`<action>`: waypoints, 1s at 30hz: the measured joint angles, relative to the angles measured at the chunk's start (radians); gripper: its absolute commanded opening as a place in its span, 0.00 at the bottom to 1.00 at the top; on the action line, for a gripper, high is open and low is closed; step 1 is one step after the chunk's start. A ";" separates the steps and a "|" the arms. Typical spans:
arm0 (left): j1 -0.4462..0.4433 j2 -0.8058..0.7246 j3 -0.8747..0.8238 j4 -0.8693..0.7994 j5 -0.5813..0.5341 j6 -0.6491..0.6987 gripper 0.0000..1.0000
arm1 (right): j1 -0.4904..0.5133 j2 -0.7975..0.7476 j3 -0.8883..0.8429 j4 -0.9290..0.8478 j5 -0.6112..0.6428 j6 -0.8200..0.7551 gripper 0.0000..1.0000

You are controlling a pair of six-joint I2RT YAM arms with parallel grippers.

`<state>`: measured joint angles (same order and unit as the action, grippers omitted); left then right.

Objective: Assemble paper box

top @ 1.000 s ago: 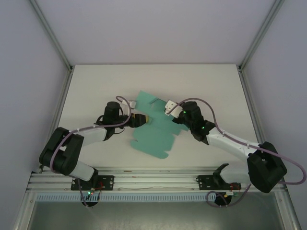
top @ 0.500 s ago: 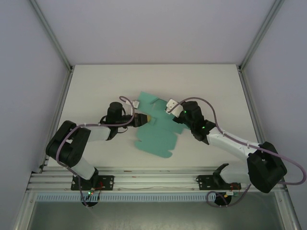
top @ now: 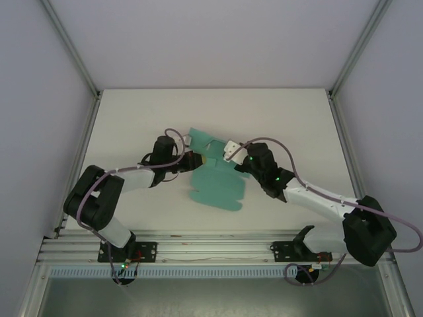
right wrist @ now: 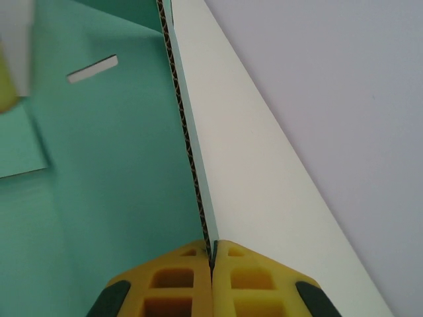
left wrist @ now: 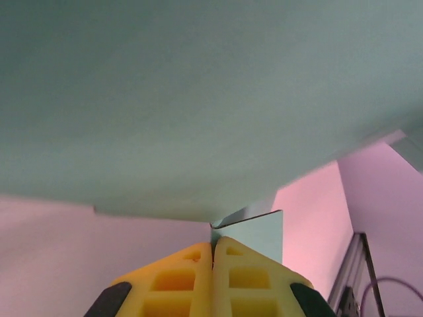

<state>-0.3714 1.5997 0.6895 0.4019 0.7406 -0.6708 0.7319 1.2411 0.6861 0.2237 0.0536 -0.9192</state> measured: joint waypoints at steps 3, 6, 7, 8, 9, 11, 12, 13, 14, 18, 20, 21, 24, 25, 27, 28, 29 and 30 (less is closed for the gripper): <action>0.000 0.024 0.040 -0.074 -0.042 -0.047 0.00 | 0.050 0.000 0.000 -0.017 0.034 -0.026 0.00; 0.000 0.053 0.063 -0.128 -0.054 -0.089 0.00 | 0.094 0.014 0.000 -0.042 0.068 -0.041 0.00; 0.000 0.062 0.068 -0.142 -0.059 -0.101 0.00 | 0.107 0.024 0.000 -0.046 0.082 -0.045 0.00; 0.000 0.074 0.074 -0.162 -0.065 -0.117 0.00 | 0.122 0.039 0.000 -0.051 0.097 -0.048 0.00; 0.000 0.084 0.079 -0.179 -0.069 -0.128 0.00 | 0.132 0.052 0.000 -0.053 0.109 -0.051 0.00; 0.000 0.101 0.084 -0.212 -0.069 -0.152 0.00 | 0.152 0.077 0.000 -0.053 0.133 -0.054 0.00; 0.000 0.107 0.086 -0.222 -0.068 -0.160 0.00 | 0.158 0.085 0.000 -0.052 0.142 -0.055 0.00; 0.000 0.109 0.087 -0.232 -0.066 -0.167 0.00 | 0.162 0.091 0.000 -0.051 0.152 -0.055 0.00; 0.000 0.109 0.087 -0.238 -0.066 -0.171 0.00 | 0.164 0.097 0.000 -0.050 0.161 -0.055 0.00; 0.000 0.093 0.090 -0.267 -0.077 -0.157 0.32 | 0.172 0.116 0.000 -0.024 0.201 -0.073 0.00; 0.000 0.056 0.090 -0.312 -0.107 -0.136 0.45 | 0.175 0.126 0.000 -0.014 0.222 -0.086 0.00; 0.000 0.031 0.090 -0.341 -0.126 -0.123 0.52 | 0.175 0.127 0.000 -0.008 0.231 -0.092 0.00; 0.003 -0.048 0.094 -0.428 -0.187 -0.080 0.72 | 0.174 0.127 0.001 0.005 0.255 -0.109 0.00; 0.006 -0.072 0.095 -0.455 -0.207 -0.065 0.80 | 0.172 0.127 0.002 0.009 0.262 -0.116 0.00; 0.016 -0.122 0.097 -0.513 -0.264 -0.035 1.00 | 0.165 0.127 0.002 0.025 0.267 -0.135 0.00; 0.024 -0.144 0.099 -0.542 -0.294 -0.022 1.00 | 0.161 0.127 0.002 0.033 0.267 -0.147 0.00; 0.036 -0.163 0.102 -0.569 -0.320 -0.011 1.00 | 0.156 0.127 0.002 0.039 0.268 -0.161 0.00; 0.046 -0.179 0.107 -0.589 -0.340 -0.003 1.00 | 0.152 0.128 0.002 0.043 0.268 -0.176 0.00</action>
<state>-0.3252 1.4208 0.7967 -0.1875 0.4011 -0.6743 0.8841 1.3693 0.6876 0.2665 0.3218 -1.0954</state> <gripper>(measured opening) 0.992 0.050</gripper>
